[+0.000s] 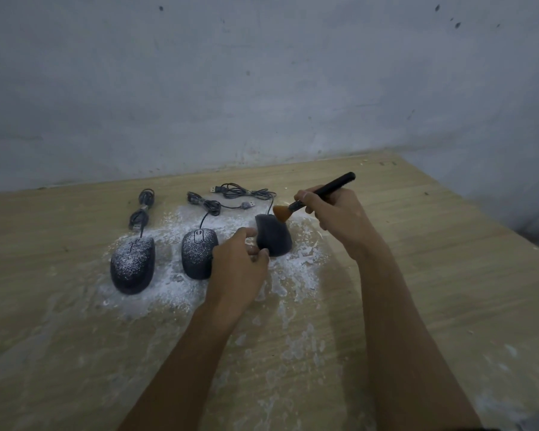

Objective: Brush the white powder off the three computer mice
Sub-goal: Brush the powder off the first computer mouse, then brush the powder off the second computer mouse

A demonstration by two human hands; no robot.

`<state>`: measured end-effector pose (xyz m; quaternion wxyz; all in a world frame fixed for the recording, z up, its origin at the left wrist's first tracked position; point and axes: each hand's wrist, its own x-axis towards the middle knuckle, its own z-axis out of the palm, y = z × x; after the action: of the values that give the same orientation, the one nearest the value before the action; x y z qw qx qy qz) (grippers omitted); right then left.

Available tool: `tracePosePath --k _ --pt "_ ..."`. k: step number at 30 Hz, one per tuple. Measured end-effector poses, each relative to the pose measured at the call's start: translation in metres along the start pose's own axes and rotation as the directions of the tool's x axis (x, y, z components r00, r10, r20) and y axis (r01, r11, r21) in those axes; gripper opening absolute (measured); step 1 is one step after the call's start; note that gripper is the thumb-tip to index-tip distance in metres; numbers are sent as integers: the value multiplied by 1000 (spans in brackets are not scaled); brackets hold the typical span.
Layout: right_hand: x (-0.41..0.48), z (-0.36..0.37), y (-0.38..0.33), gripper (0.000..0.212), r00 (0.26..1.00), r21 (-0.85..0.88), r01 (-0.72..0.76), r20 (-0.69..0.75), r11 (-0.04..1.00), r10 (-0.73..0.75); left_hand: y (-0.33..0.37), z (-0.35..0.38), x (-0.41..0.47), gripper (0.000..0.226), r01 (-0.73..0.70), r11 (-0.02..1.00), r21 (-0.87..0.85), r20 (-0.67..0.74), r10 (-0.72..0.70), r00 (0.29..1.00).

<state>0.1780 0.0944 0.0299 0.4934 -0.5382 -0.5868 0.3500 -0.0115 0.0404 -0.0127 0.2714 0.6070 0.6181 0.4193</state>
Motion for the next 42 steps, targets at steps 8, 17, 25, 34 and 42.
tracePosePath --k 8,17,25,34,42 --pt "-13 37 -20 9 999 95 42 -22 995 -40 2 -36 -5 24 -24 997 67 119 15 993" --pt "-50 111 -12 19 987 305 -93 -98 948 128 -31 -98 -23 6 109 986 122 -144 -91 985" --pt "-59 158 -14 22 911 432 -237 -213 870 354 -42 -88 -23 47 184 980 72 -103 -177 979" --pt "-65 181 -27 23 843 449 -260 -326 855 428 -39 -78 -6 35 268 961 -74 -50 -272 961" --pt "-58 180 -31 26 853 489 -190 -347 851 390 -38 -80 1 48 366 703 -609 101 -389 916"
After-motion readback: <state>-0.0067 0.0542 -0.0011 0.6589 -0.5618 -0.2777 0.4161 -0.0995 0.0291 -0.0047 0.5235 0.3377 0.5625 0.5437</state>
